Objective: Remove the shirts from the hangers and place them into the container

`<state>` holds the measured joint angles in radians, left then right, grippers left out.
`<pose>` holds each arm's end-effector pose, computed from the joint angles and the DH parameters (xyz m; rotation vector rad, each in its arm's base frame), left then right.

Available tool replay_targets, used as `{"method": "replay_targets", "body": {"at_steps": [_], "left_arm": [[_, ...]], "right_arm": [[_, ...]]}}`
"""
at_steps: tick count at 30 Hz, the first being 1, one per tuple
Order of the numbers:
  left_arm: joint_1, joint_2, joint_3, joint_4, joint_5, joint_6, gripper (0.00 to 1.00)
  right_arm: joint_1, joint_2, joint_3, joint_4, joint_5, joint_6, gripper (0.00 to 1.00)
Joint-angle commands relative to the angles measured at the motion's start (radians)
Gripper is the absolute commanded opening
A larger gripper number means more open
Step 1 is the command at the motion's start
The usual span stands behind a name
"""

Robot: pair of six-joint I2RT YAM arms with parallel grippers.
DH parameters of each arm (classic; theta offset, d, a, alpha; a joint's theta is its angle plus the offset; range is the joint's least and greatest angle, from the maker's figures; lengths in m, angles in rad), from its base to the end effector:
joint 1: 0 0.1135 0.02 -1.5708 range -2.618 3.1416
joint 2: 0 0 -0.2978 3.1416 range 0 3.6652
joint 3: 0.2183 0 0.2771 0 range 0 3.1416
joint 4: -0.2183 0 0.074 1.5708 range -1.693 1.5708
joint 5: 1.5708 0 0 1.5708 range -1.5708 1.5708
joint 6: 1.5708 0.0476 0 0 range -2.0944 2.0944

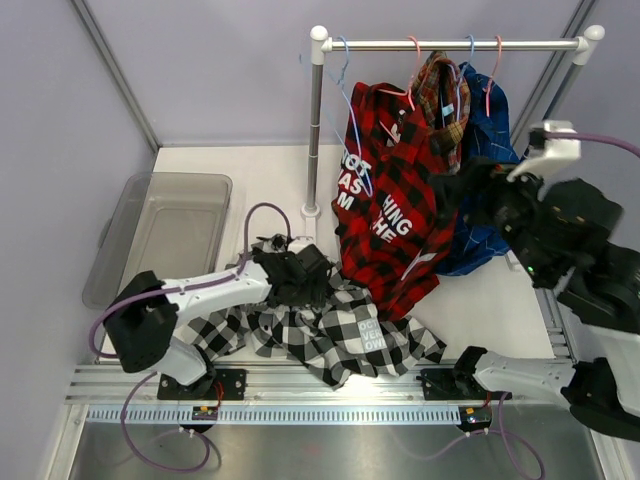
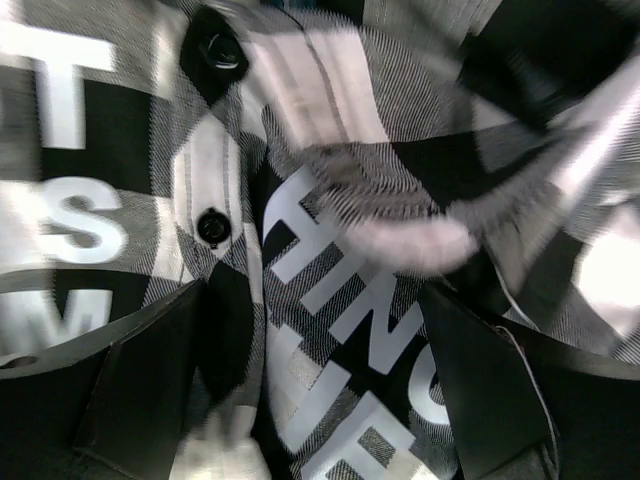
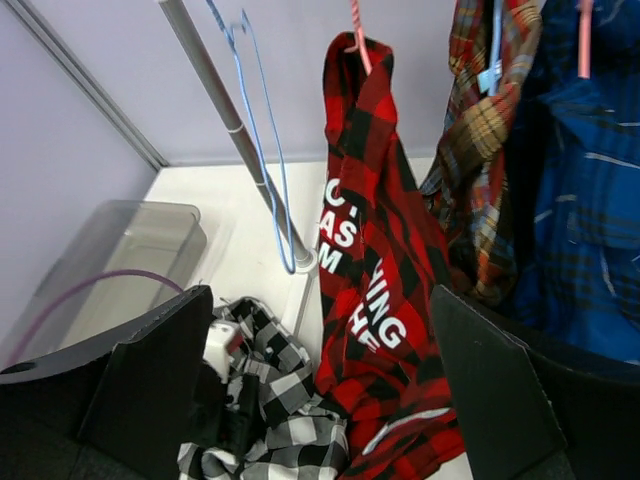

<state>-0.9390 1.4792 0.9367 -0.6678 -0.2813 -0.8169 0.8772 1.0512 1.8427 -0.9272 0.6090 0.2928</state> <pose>0.1865 -0.2324 0.2097 0.0950 2.6940 -0.1341 0.1050 0.0838 0.5913 -0.0415 1.6942 0.3594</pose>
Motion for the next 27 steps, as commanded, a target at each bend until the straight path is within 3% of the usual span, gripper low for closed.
{"method": "replay_targets", "body": {"at_steps": [1, 6, 10, 12, 13, 14, 18, 23, 24, 27], "left_arm": [[-0.037, 0.065, -0.032, 0.046, -0.018, -0.105, 0.9], [-0.043, 0.218, -0.049, 0.068, -0.019, -0.139, 0.9], [-0.043, 0.323, -0.044, 0.126, 0.017, -0.142, 0.78], [-0.043, 0.348, -0.049, 0.163, 0.028, -0.145, 0.4], [-0.043, 0.368, -0.052, 0.181, 0.031, -0.151, 0.13], [-0.043, 0.375, -0.049, 0.188, 0.031, -0.151, 0.01], [-0.043, 0.334, -0.024, 0.143, -0.05, -0.157, 0.0], [-0.041, 0.057, 0.137, -0.211, -0.27, -0.151, 0.0], [-0.041, 0.011, 0.231, -0.325, -0.348, -0.139, 0.0], [-0.029, -0.124, 0.461, -0.468, -0.473, -0.081, 0.0]], "right_arm": [[0.005, -0.054, -0.049, -0.013, -0.025, 0.014, 0.99], [0.005, -0.157, -0.137, -0.016, -0.038, 0.034, 0.99], [0.005, -0.207, -0.171, -0.033, -0.04, 0.037, 1.0], [0.005, -0.236, -0.184, -0.047, -0.035, 0.039, 0.99], [0.005, -0.249, -0.191, -0.05, -0.031, 0.039, 1.0], [0.005, -0.26, -0.201, -0.053, -0.026, 0.04, 0.99], [0.005, -0.315, -0.221, -0.067, -0.005, 0.036, 0.99], [0.005, -0.332, -0.218, -0.088, 0.0, 0.037, 0.99], [0.005, -0.333, -0.215, -0.091, -0.002, 0.036, 0.99], [0.005, -0.332, -0.201, -0.098, -0.015, 0.035, 0.99]]}}
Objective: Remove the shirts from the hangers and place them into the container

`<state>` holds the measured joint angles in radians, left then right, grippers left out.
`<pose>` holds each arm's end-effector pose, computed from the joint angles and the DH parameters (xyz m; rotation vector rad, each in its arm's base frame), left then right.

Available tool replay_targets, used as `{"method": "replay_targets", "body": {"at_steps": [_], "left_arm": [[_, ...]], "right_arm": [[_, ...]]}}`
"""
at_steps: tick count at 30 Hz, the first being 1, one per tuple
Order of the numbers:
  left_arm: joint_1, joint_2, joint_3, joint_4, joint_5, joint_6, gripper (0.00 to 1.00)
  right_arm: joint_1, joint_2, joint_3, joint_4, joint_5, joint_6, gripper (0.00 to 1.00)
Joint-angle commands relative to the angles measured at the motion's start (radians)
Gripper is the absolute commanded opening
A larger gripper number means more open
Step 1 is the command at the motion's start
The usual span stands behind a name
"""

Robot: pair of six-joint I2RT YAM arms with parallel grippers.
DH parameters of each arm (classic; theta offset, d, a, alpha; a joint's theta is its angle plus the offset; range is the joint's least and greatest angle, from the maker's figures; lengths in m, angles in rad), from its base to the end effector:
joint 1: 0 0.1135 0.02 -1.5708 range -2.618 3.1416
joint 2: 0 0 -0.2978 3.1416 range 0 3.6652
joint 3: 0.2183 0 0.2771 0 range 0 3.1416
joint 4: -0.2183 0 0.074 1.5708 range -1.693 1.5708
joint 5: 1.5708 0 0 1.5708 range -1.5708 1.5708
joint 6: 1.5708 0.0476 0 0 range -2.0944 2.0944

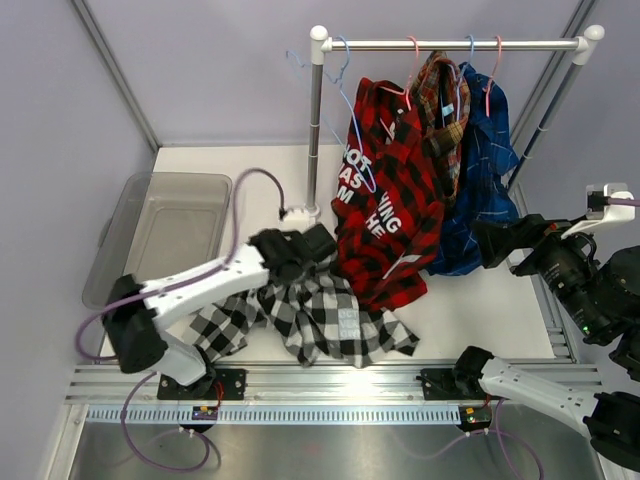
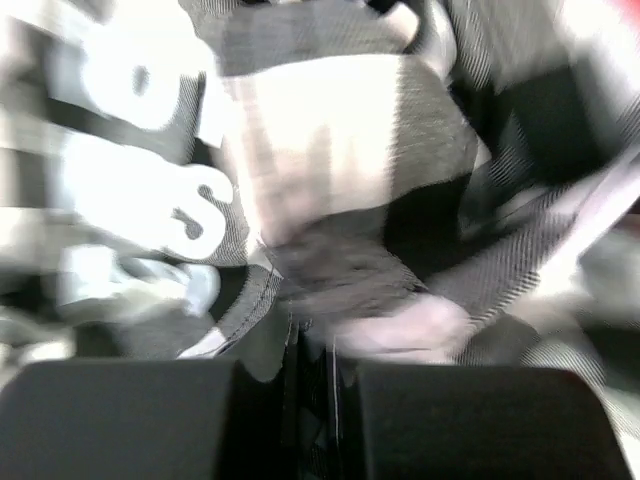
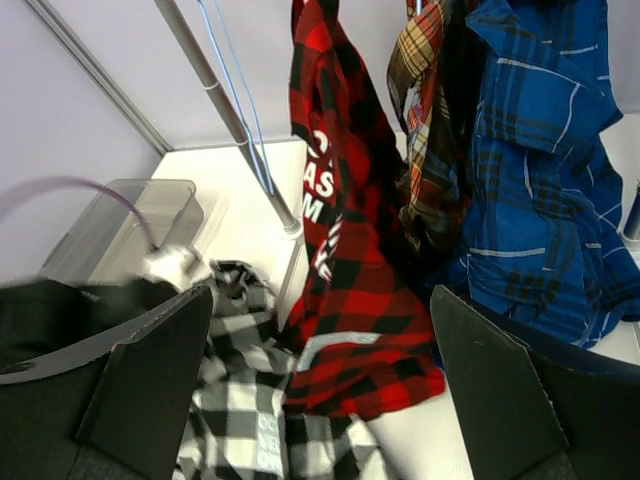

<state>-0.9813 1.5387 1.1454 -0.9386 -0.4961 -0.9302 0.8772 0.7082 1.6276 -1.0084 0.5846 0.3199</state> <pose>0.1916 -0.2457 0.2503 -0.0126 2.6006 0.1250 0.0351 0.0012 0.5486 -0.0167 1.6623 0.4276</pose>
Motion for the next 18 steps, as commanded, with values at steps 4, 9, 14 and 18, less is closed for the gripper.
{"method": "replay_targets", "body": {"at_steps": [4, 9, 14, 18], "left_arm": [[0.023, -0.27, 0.522, -0.361, -0.412, 0.148, 0.0], [0.041, -0.35, 0.712, -0.358, -0.556, 0.335, 0.0], [0.041, -0.416, 0.72, -0.278, -0.807, 0.483, 0.0], [0.049, -0.569, 0.408, 0.837, -0.901, 1.301, 0.0]], "right_arm": [[0.003, 0.017, 0.014, -0.012, -0.011, 0.007, 0.99], [0.005, 0.04, 0.0, 0.001, -0.026, 0.001, 0.99], [0.005, 0.066, -0.025, 0.024, -0.057, 0.001, 0.99], [0.005, 0.094, -0.034, 0.033, -0.098, 0.002, 0.99]]}}
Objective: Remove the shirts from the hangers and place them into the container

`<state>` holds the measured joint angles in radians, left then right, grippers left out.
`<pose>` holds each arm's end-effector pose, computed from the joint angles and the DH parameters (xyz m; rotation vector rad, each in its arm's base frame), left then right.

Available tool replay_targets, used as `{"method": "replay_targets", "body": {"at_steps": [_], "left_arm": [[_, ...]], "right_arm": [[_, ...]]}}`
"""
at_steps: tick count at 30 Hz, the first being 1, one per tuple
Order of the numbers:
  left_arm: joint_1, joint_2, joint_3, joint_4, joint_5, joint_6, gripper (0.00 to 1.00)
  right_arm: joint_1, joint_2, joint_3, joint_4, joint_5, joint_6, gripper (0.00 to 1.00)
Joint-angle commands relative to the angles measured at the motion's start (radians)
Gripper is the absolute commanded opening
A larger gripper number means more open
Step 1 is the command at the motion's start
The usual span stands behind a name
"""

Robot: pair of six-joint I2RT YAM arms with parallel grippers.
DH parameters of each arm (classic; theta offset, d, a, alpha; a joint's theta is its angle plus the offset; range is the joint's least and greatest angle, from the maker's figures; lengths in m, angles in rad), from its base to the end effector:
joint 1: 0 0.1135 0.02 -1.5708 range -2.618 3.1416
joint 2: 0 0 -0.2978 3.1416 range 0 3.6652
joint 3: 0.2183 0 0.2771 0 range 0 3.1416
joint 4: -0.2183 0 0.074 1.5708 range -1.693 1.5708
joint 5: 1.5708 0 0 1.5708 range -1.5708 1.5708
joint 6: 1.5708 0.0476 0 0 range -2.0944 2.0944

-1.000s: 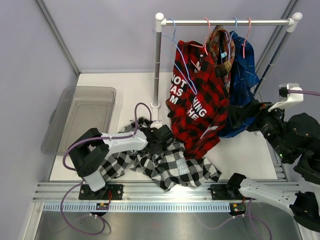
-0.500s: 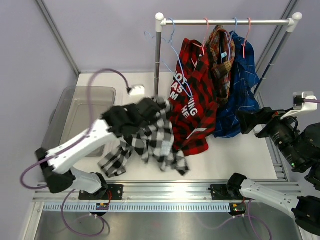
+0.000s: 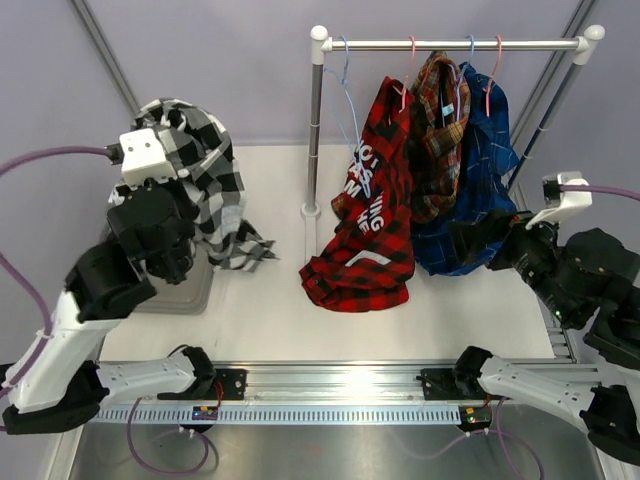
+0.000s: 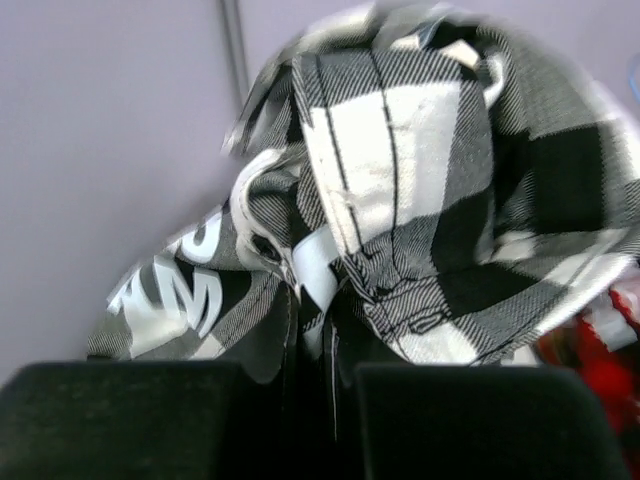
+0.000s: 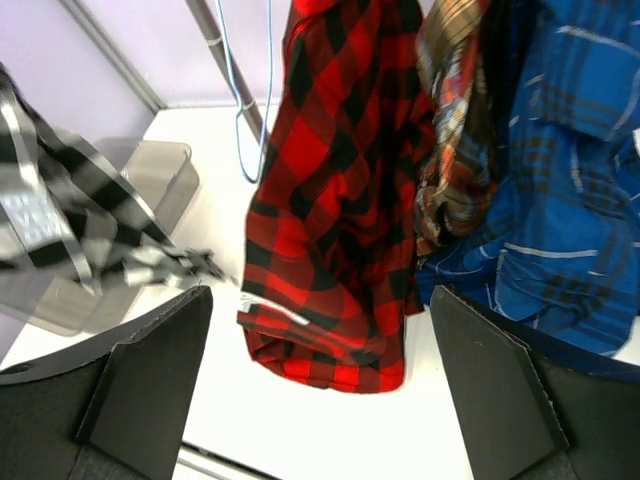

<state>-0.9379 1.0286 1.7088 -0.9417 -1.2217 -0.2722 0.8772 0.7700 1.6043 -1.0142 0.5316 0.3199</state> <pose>0.1107 -0.0752 0.5620 -0.2655 1.6420 0.2041 0.0548 0.0281 0.5409 -0.0963 1.7410 0.4171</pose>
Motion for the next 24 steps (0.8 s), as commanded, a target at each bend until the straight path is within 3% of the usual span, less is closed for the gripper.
{"method": "replay_targets", "body": {"at_steps": [1, 2, 7, 12, 15, 18, 20, 22, 24], "left_arm": [[0.005, -0.109, -0.286, 1.12, -0.171, 0.853, 0.0], [0.005, -0.116, -0.291, 1.373, -0.127, 1.074, 0.0], [0.12, -0.108, -0.192, 1.436, 0.101, 1.128, 0.0], [0.271, -0.05, -0.147, 1.594, 0.223, 1.246, 0.0], [0.414, 0.001, -0.109, 1.427, 0.272, 1.132, 0.0], [0.569, 0.013, -0.114, 1.208, 0.292, 0.913, 0.0], [0.664, 0.013, -0.11, 0.973, 0.321, 0.686, 0.0], [0.692, 0.01, -0.121, 0.756, 0.33, 0.496, 0.0], [0.696, -0.002, -0.162, 0.666, 0.358, 0.417, 0.0]], "right_arm": [[0.005, 0.04, -0.015, 0.039, -0.045, 0.002, 0.99], [0.005, 0.041, -0.02, 0.043, -0.05, 0.001, 1.0], [0.005, 0.093, -0.017, 0.049, -0.085, -0.012, 1.0], [0.005, 0.132, -0.014, 0.057, -0.116, -0.027, 1.0], [0.005, 0.144, -0.007, 0.057, -0.14, -0.027, 1.0], [0.005, 0.134, -0.015, 0.063, -0.143, -0.028, 0.99], [0.005, 0.127, -0.02, 0.068, -0.14, -0.028, 0.99], [0.005, 0.121, -0.029, 0.069, -0.139, -0.025, 1.0], [0.005, 0.118, -0.035, 0.077, -0.143, -0.025, 0.99]]}}
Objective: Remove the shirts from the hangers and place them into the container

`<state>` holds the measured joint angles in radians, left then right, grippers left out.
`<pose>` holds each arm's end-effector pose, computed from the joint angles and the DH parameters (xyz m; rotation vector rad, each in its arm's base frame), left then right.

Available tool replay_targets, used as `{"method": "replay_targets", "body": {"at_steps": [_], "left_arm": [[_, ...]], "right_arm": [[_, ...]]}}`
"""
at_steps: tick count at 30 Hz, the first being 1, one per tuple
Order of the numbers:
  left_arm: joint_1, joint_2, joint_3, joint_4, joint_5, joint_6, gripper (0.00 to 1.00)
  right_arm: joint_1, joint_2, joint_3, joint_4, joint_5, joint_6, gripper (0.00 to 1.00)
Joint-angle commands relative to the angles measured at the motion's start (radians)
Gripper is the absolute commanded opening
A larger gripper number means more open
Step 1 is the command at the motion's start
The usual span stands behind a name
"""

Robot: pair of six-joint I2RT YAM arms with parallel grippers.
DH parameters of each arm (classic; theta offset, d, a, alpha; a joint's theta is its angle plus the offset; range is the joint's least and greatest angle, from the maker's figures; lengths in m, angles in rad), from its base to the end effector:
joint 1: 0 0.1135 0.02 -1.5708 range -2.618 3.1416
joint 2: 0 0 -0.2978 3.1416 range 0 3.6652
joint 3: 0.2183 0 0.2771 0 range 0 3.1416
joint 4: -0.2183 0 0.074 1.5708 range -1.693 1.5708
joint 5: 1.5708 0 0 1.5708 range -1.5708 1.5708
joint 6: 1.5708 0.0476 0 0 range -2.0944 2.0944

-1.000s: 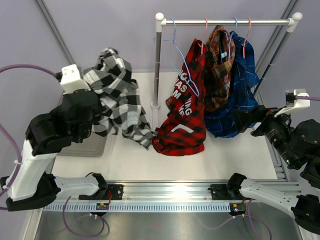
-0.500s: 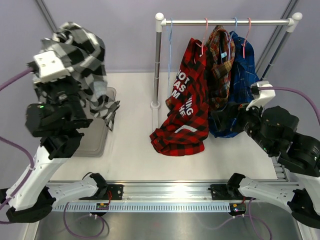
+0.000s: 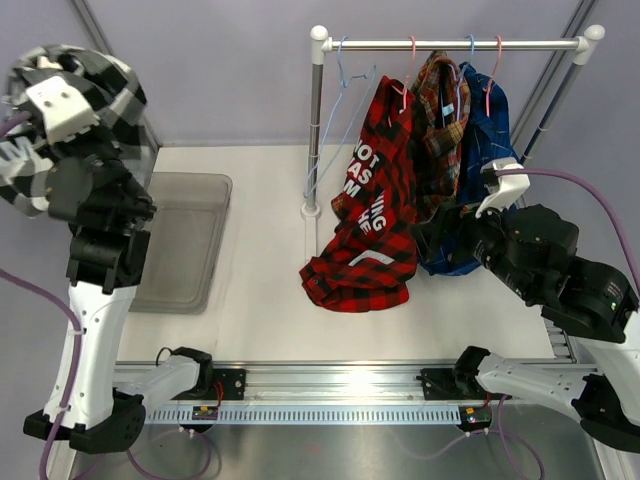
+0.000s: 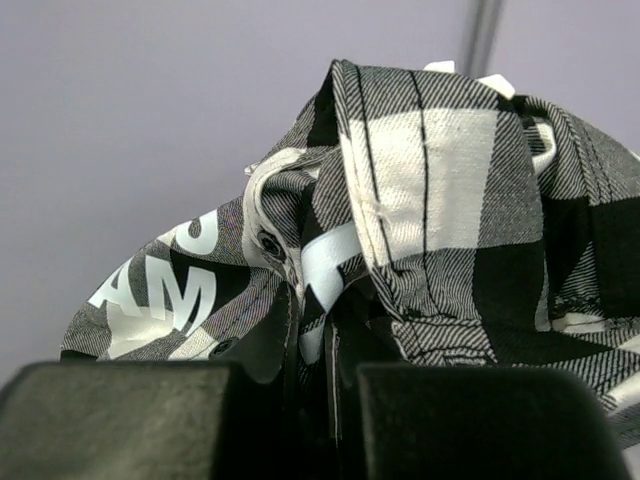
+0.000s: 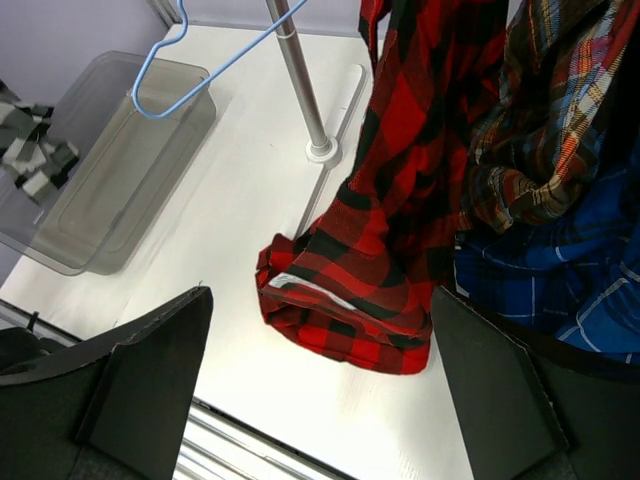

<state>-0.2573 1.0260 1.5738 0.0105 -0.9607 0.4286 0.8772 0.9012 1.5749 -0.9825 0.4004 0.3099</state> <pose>0.1562 -0.0008 0.6140 -0.5150 1.1804 0.6320 0.0919 0.0815 0.5269 -0.2555 1.8609 0.4468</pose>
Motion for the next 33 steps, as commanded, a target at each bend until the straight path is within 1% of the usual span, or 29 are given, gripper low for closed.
{"method": "replay_targets", "body": {"at_steps": [1, 3, 4, 5, 6, 7, 9, 10, 11, 13, 14, 15, 16, 17, 19, 20, 22, 23, 24, 25, 27, 28, 31, 32, 33], "left_arm": [[0.015, -0.006, -0.072, -0.382, 0.097, -0.382, 0.0], [0.015, -0.023, -0.127, -0.467, 0.112, -0.468, 0.0], [0.016, -0.027, -0.18, -0.548, 0.119, -0.555, 0.0], [0.023, -0.032, -0.204, -0.594, 0.137, -0.606, 0.0], [0.03, -0.035, -0.231, -0.63, 0.207, -0.651, 0.0], [0.035, -0.05, -0.295, -0.676, 0.246, -0.742, 0.0], [0.052, -0.061, -0.354, -0.695, 0.34, -0.804, 0.0], [0.058, -0.06, -0.374, -0.723, 0.356, -0.862, 0.0], [0.087, -0.058, -0.415, -0.73, 0.373, -0.884, 0.0], [0.15, -0.052, -0.446, -0.739, 0.466, -0.925, 0.0], [0.243, -0.044, -0.458, -0.742, 0.505, -0.933, 0.0], [0.297, -0.041, -0.477, -0.739, 0.586, -0.933, 0.0], [0.338, -0.04, -0.485, -0.727, 0.614, -0.929, 0.0], [0.408, -0.031, -0.489, -0.727, 0.625, -0.923, 0.0], [0.458, -0.02, -0.489, -0.733, 0.614, -0.9, 0.0], [0.517, -0.014, -0.491, -0.731, 0.622, -0.893, 0.0], [0.585, 0.006, -0.491, -0.724, 0.691, -0.878, 0.0], [0.64, 0.014, -0.494, -0.719, 0.714, -0.878, 0.0], [0.656, 0.041, -0.498, -0.71, 0.749, -0.875, 0.0], [0.667, 0.066, -0.501, -0.701, 0.813, -0.87, 0.0], [0.668, 0.126, -0.505, -0.705, 0.862, -0.867, 0.0], [0.671, 0.182, -0.512, -0.701, 0.919, -0.875, 0.0], [0.682, 0.232, -0.555, -0.666, 0.991, -0.881, 0.0], [0.682, 0.232, -0.567, -0.658, 1.002, -0.881, 0.09], [0.682, 0.227, -0.569, -0.652, 1.017, -0.883, 0.24]], "right_arm": [[0.005, -0.012, -0.006, 0.048, -0.015, -0.014, 0.99], [0.005, -0.005, -0.009, 0.05, -0.026, -0.011, 0.99], [0.005, -0.005, -0.01, 0.051, -0.028, -0.008, 0.99], [0.005, -0.008, -0.015, 0.057, -0.037, -0.006, 0.99], [0.005, -0.015, -0.025, 0.061, -0.04, -0.005, 0.99], [0.005, -0.016, -0.029, 0.064, -0.044, -0.002, 0.99], [0.005, -0.018, -0.03, 0.065, -0.049, 0.001, 0.99], [0.005, -0.019, -0.032, 0.062, -0.051, 0.004, 0.99], [0.005, -0.021, -0.033, 0.055, -0.057, 0.008, 0.99], [0.005, -0.038, -0.035, 0.047, -0.055, 0.011, 0.99], [0.005, -0.045, -0.038, 0.042, -0.054, 0.012, 0.99], [0.005, -0.059, -0.041, 0.038, -0.054, 0.012, 1.0], [0.005, -0.064, -0.041, 0.033, -0.051, 0.015, 1.0], [0.005, -0.067, -0.041, 0.025, -0.045, 0.015, 0.99], [0.005, -0.071, -0.036, 0.015, -0.043, 0.015, 1.0], [0.005, -0.071, -0.038, 0.015, -0.044, 0.014, 0.99], [0.005, -0.074, -0.039, 0.016, -0.046, 0.012, 0.99], [0.005, -0.076, -0.039, 0.019, -0.044, 0.012, 0.99], [0.005, -0.074, -0.044, 0.022, -0.044, 0.011, 0.99], [0.005, -0.071, -0.046, 0.027, -0.043, 0.009, 0.99], [0.005, -0.055, -0.041, 0.024, -0.032, 0.008, 0.99], [0.005, -0.047, -0.039, 0.024, -0.029, 0.008, 0.99], [0.005, -0.006, -0.032, 0.027, 0.006, 0.001, 1.0], [0.005, 0.008, -0.033, 0.045, 0.032, -0.002, 0.99], [0.0, 0.054, -0.026, 0.05, 0.052, -0.011, 0.99]]}}
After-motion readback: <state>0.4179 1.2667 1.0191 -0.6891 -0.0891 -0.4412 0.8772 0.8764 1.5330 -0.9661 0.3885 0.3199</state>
